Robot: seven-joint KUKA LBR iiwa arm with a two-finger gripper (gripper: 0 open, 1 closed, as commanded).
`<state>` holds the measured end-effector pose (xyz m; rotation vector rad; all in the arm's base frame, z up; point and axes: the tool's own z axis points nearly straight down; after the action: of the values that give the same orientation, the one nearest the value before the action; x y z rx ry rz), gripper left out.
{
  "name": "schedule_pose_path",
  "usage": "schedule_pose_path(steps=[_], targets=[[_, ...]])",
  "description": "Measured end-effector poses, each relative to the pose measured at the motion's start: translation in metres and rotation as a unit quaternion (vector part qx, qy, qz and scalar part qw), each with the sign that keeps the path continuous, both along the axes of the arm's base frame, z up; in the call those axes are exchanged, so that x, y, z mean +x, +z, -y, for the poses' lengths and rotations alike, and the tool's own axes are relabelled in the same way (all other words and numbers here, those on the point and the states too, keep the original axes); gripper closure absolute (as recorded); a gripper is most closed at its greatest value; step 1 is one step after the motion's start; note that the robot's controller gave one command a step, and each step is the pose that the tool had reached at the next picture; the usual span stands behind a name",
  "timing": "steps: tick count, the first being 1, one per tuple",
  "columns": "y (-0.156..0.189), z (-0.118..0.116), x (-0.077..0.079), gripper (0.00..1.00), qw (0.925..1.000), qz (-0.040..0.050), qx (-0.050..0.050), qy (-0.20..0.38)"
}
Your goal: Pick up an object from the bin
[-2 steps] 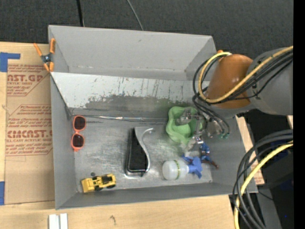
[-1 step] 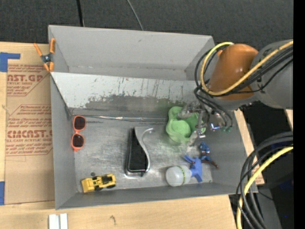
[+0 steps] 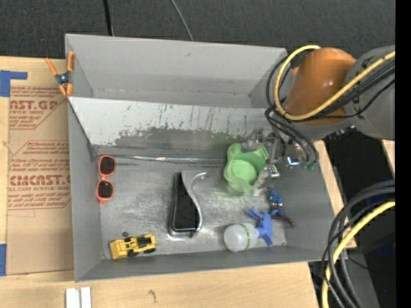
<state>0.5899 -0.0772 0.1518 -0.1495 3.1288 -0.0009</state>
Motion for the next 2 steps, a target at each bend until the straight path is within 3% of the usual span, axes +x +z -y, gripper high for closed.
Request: schedule_pose_path(steps=[1,2], targets=[[-0.053,0.006,-0.007,0.00,0.9976,-0.0021,0.001,-0.069],[-0.069,0.022,-0.007,0.00,0.9874,-0.0118,0.004,-0.158]])
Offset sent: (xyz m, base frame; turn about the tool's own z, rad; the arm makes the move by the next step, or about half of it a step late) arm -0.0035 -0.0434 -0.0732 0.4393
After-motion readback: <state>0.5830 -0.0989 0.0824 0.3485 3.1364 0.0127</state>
